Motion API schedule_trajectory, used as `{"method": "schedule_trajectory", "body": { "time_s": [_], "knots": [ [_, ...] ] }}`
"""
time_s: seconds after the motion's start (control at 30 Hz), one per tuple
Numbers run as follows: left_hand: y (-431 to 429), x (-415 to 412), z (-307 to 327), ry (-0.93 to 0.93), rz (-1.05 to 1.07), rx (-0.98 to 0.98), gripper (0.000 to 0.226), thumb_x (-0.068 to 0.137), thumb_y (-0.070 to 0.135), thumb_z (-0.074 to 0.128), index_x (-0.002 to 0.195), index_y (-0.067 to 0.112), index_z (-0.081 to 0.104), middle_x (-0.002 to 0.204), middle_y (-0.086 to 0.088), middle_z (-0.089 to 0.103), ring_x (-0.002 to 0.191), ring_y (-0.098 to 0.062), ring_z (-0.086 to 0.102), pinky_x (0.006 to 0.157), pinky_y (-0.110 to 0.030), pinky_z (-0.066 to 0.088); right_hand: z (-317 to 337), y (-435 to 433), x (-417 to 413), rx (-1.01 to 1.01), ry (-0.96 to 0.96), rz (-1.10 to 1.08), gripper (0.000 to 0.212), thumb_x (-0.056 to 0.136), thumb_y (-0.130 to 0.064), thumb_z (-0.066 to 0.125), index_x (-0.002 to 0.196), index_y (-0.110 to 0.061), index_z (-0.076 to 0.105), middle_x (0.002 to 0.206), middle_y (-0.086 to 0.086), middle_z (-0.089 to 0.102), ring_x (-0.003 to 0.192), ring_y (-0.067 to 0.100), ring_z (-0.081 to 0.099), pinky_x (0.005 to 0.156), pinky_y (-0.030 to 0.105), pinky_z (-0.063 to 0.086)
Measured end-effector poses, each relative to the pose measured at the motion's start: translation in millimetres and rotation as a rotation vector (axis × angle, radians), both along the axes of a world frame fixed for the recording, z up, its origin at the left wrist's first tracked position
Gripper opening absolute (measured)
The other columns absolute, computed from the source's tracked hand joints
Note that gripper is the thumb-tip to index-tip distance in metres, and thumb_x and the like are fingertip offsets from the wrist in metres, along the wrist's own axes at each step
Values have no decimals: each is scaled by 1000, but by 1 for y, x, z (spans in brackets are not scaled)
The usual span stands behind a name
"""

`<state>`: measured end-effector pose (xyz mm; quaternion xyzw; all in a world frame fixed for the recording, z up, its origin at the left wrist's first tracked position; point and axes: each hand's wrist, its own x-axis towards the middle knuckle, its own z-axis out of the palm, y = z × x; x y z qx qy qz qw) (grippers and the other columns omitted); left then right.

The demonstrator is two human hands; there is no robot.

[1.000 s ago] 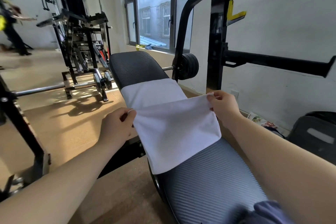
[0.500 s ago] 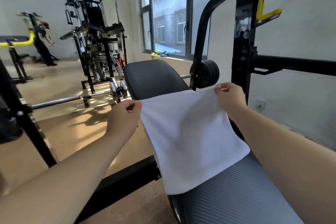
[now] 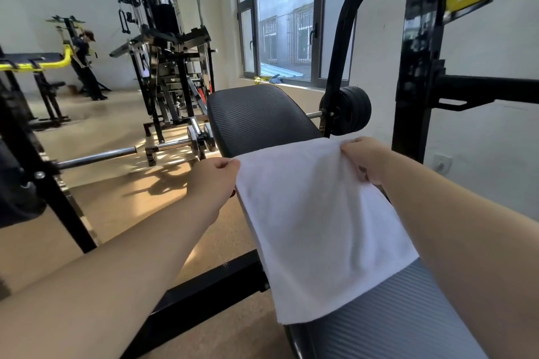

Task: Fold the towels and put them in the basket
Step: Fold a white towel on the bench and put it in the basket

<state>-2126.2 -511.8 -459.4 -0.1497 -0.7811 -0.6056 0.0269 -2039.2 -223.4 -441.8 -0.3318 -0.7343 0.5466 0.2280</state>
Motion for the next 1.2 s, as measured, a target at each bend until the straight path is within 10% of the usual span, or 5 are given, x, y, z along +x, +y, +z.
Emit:
{"method": "schedule_trajectory", "body": {
  "time_s": [0.17,0.3,0.5,0.83,1.2],
  "knots": [
    [2,6,0,57,-46,14,14,99,28,60,87,34,64,83,21,58,77,1,50,63,-21,38,-5,0,4,-89,-56,32,5,86,-23,69,90,-23,66,89,2,70,72,20,65,42,25,51],
    [-1,6,3,23,-33,39,11,99,28,61,90,31,67,83,9,63,75,-12,55,68,-29,47,-2,3,9,-46,54,175,16,86,-16,77,102,-18,71,98,5,77,88,25,74,80,44,63],
    [-11,13,9,-43,-14,93,13,98,24,65,103,18,75,95,0,69,76,-18,60,62,-31,51,17,6,25,-80,100,342,28,93,5,60,113,-10,72,110,16,76,101,34,74,90,51,59],
    [-29,35,33,-163,-76,350,27,95,15,72,119,3,70,122,-13,66,89,-19,73,79,-27,60,57,-8,59,-25,325,161,12,87,-22,80,97,-16,78,92,6,79,87,25,77,75,41,64],
    [-103,68,70,-125,-62,423,8,93,24,74,87,26,77,74,0,67,59,-15,69,65,-40,60,95,-54,113,114,519,207,9,90,-25,78,97,-20,82,93,-3,79,87,20,76,74,32,63]
  ]
}}
